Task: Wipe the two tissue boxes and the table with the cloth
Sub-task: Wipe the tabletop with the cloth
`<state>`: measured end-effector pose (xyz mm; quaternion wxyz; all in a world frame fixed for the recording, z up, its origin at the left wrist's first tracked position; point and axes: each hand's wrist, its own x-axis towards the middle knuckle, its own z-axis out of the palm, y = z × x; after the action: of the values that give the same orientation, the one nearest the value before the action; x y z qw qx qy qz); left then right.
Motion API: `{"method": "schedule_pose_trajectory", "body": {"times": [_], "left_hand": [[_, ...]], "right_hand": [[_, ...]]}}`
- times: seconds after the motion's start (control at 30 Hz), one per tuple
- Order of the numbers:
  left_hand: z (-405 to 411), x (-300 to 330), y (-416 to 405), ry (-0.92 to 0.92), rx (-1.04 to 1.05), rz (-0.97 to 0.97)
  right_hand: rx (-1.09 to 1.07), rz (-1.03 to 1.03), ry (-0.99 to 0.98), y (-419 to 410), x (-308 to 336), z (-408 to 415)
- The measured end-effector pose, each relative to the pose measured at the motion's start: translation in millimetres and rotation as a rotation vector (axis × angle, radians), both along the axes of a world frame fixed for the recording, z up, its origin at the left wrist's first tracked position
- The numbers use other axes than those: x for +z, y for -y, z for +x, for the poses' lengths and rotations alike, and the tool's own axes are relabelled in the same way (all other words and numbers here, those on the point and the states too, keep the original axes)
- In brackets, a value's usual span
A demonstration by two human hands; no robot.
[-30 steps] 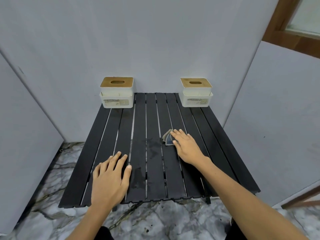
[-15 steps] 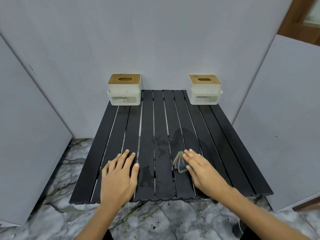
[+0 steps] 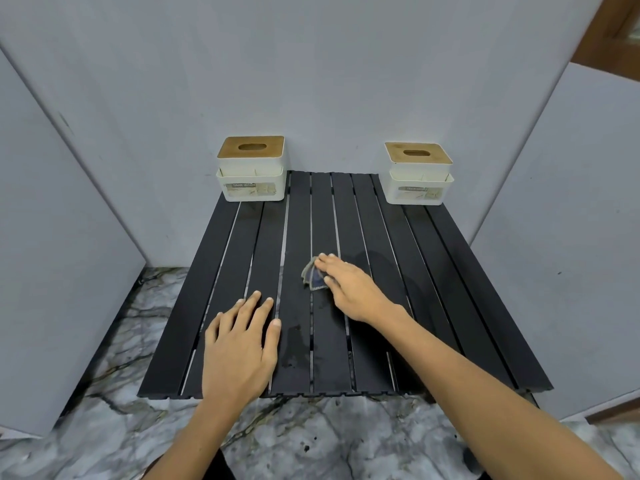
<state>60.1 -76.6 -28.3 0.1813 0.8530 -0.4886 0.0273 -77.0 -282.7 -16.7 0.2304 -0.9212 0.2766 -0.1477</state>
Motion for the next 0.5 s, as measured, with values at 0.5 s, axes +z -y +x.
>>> {"method": "schedule_pose_trajectory", "body": {"times": [0.5], "left_hand": [[2.2, 1.1, -1.7, -0.053, -0.016, 0.017]], "right_hand": [[0.096, -0.073, 0.052, -79.4, -9.0, -52.6]]}}
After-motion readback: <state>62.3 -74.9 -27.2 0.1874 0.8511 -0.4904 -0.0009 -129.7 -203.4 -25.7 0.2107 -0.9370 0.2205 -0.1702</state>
